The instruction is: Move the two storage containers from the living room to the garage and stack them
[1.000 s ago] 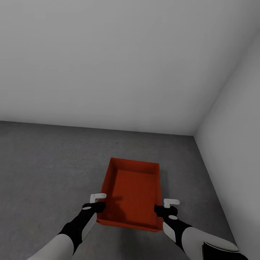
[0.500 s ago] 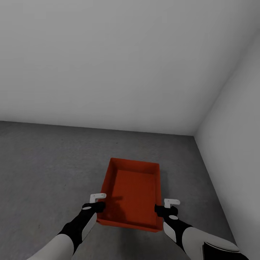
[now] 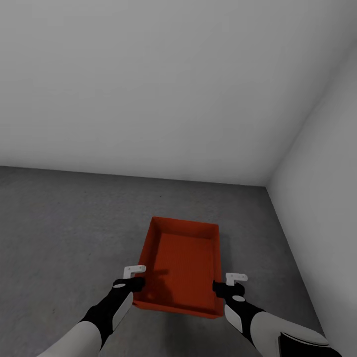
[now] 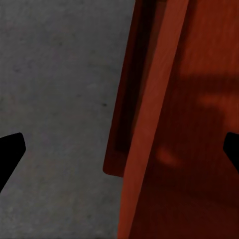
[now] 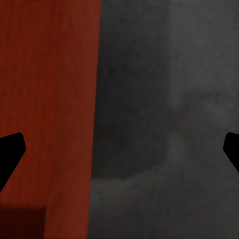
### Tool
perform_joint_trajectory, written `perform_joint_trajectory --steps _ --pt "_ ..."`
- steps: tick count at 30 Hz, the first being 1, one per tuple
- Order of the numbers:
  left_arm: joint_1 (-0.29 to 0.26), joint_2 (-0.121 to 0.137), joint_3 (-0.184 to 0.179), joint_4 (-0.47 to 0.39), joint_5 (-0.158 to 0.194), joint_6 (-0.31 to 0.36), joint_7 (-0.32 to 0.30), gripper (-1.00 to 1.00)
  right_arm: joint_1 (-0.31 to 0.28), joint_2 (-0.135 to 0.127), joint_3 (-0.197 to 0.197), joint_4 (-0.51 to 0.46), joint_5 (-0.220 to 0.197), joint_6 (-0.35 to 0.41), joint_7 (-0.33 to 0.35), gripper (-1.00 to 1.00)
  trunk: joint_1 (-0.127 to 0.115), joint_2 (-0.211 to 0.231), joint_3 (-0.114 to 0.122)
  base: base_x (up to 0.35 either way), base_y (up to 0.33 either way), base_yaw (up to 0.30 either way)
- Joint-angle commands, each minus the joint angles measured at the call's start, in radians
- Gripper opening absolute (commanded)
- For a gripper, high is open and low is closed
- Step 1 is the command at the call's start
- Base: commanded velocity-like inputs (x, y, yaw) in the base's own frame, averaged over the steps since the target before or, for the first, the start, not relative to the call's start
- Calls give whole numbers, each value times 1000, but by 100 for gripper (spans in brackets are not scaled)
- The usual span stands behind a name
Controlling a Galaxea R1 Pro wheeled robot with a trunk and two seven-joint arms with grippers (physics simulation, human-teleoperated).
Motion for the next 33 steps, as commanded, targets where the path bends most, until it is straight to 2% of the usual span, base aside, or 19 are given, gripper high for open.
perform_joint_trajectory --steps 1,21,33 --pt "0 1 -8 -2 10 4 9 100 0 0 8 -1 -8 -2 -5 100 0 0 -1 0 0 0" --pt "0 1 -8 -2 10 4 9 100 0 0 9 -1 -8 -2 -5 100 0 0 -1 0 0 0" --pt "0 1 -7 -2 10 6 9 100 0 0 9 -1 -8 -2 -5 100 -46 84 37 0 0 0"
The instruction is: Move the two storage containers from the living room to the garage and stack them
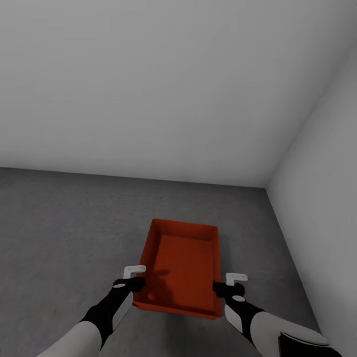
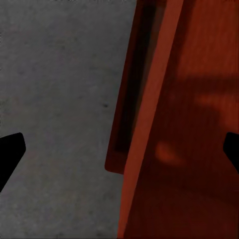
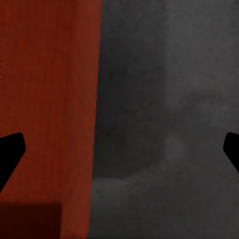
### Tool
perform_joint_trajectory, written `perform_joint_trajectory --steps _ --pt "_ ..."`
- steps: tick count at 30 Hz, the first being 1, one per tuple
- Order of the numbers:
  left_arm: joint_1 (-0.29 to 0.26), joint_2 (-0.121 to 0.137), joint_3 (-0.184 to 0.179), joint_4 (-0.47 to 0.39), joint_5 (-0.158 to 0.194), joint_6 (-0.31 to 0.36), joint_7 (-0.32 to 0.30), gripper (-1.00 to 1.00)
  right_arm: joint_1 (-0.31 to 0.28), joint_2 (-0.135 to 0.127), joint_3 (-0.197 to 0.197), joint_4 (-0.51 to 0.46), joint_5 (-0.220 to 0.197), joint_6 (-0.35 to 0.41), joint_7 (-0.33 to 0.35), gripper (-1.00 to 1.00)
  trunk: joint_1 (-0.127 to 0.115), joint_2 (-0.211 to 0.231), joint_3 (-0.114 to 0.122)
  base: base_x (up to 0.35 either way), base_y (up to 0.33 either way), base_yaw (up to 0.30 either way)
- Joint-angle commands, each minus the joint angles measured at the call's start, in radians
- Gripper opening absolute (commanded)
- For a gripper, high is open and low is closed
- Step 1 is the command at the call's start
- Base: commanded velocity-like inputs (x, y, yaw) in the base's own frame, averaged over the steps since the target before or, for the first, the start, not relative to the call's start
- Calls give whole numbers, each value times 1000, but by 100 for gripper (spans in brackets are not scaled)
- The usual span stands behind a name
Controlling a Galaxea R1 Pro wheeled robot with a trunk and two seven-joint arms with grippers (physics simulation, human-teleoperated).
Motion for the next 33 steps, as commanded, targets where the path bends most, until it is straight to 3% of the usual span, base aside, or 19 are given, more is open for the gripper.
perform_joint_trajectory --steps 1,33 --pt "0 1 -8 -2 10 4 9 100 0 0 9 -1 -8 -2 -5 100 -4 7 3 0 0 0" --pt "0 1 -8 -2 10 4 8 100 0 0 9 -1 -7 0 -3 100 -119 217 97 0 0 0"
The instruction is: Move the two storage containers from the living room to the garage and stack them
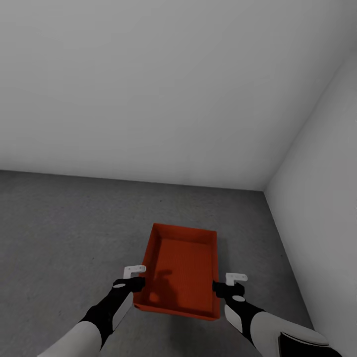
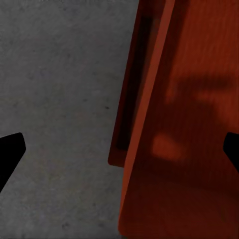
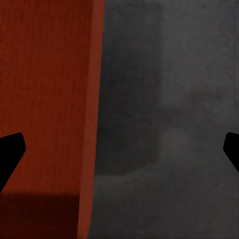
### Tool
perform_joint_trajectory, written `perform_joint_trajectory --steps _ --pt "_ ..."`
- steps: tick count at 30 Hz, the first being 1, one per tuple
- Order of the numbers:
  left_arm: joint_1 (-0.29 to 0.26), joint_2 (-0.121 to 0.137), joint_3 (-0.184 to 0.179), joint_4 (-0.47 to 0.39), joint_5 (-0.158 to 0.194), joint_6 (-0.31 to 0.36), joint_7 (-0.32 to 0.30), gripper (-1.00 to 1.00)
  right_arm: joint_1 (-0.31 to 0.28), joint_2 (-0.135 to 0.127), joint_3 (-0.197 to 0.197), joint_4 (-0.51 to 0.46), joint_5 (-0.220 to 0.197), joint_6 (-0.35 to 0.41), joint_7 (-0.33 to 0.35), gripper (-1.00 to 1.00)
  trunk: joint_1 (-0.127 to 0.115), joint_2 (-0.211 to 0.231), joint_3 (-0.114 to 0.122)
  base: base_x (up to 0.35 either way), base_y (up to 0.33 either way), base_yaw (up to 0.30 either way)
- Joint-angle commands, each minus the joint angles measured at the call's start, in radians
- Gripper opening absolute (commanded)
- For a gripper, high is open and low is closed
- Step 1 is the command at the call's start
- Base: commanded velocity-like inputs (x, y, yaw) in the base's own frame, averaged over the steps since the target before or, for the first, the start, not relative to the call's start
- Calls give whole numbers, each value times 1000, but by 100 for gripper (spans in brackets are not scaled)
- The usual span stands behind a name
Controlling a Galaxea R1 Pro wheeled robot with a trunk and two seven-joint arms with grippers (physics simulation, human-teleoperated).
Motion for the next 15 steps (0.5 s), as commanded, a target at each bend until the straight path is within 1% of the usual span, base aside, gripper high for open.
perform_joint_trajectory --steps 1,6,15 --pt "0 1 -8 -2 10 4 9 100 0 0 8 -1 -8 -2 -5 100 0 0 -1 0 0 0" --pt "0 1 -8 -2 10 4 9 100 0 0 8 -1 -8 -2 -6 100 0 0 -1 0 0 0" --pt "0 1 -8 -2 10 4 9 100 0 0 8 -1 -8 -2 -6 100 -35 63 28 0 0 0"
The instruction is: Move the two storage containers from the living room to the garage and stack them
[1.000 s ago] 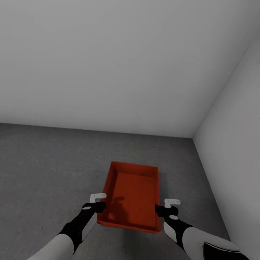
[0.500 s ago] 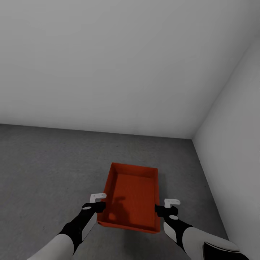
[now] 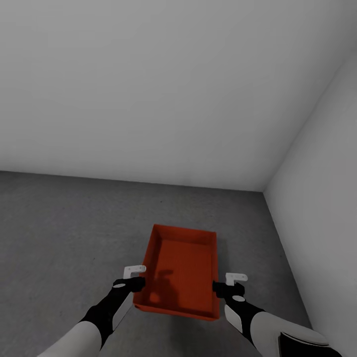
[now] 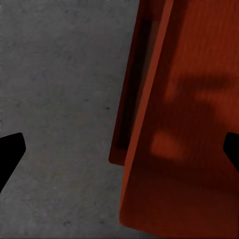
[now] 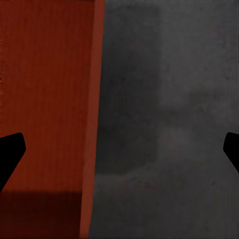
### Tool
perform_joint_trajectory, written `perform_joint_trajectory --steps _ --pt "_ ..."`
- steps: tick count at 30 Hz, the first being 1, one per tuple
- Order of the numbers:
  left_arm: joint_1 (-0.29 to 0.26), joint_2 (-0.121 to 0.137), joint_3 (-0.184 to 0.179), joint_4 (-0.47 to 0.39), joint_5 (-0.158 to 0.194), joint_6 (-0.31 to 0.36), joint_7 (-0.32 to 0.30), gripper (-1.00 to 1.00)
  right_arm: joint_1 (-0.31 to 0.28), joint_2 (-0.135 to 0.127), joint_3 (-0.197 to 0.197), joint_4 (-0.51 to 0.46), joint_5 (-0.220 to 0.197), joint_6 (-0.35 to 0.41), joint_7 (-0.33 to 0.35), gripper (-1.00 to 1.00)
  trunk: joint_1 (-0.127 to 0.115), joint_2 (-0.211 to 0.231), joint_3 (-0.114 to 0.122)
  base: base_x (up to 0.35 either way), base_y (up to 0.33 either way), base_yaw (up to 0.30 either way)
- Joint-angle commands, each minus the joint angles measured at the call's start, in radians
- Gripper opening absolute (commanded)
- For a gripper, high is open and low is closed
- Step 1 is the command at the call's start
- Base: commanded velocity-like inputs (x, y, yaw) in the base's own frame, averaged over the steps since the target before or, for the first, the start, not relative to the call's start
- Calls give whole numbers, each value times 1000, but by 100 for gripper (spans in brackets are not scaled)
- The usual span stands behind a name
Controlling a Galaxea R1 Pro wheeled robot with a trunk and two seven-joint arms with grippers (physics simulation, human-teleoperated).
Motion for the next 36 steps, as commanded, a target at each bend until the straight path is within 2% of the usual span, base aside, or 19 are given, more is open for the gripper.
perform_joint_trajectory --steps 1,36 --pt "0 1 -8 -2 10 4 9 100 0 0 8 -1 -8 -2 -5 100 -4 7 3 0 0 0" --pt "0 1 -8 -2 10 4 10 100 0 0 11 -1 -6 -2 -4 100 -138 252 112 0 0 0"
